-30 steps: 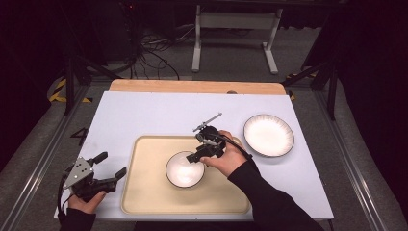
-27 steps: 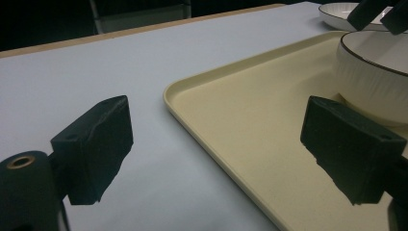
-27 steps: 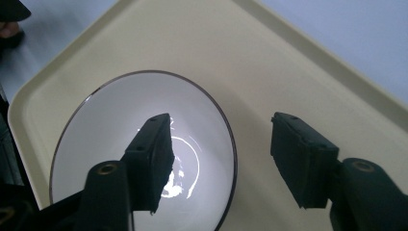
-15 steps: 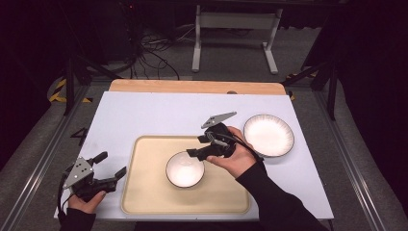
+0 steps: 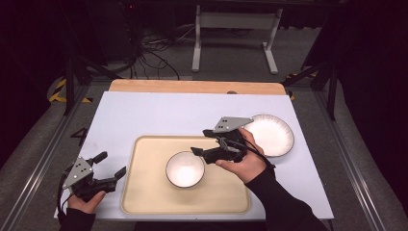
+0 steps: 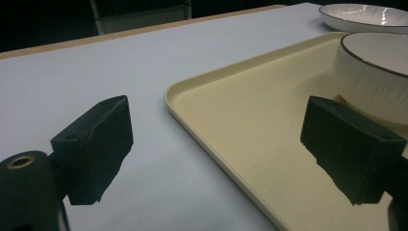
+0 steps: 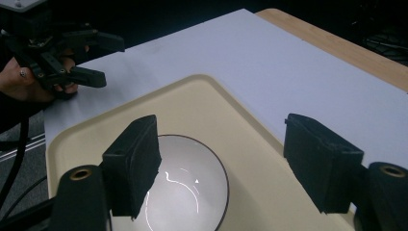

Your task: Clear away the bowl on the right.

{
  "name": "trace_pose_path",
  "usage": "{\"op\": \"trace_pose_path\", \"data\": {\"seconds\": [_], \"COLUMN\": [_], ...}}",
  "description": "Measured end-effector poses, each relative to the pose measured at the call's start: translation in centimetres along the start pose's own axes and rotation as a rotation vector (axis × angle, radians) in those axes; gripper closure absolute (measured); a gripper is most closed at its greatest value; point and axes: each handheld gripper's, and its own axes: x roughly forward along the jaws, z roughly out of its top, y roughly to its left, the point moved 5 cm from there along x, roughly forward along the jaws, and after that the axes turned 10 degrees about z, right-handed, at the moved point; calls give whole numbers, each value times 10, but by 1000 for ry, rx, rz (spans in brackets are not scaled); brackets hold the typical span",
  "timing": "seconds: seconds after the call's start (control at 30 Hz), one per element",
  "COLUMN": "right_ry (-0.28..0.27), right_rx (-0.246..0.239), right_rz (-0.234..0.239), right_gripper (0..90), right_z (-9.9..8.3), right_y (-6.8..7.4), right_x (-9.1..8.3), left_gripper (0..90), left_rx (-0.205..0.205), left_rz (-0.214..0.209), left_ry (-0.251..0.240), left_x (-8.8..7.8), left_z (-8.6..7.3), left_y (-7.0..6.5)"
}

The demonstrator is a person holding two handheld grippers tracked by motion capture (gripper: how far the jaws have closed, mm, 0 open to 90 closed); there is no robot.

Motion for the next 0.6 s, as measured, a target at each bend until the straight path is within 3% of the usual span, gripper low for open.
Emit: {"op": "trace_pose_path", "data": {"seconds": [0.3, 0.6], "right_ry": [-77, -109], "right_rx": [1, -8], "right_rz": [-6, -26], "right_gripper": [287, 286], "right_z": [-11, -26], "right_y": [-4, -9], "right_x": [-26, -50], "left_gripper": [119, 119], "left_rx": [-2, -1], "left_rz": [-2, -2], "left_ry": [3, 0], "left_x": [1, 0], "left_z": [0, 0], "left_y": [-1, 0]}}
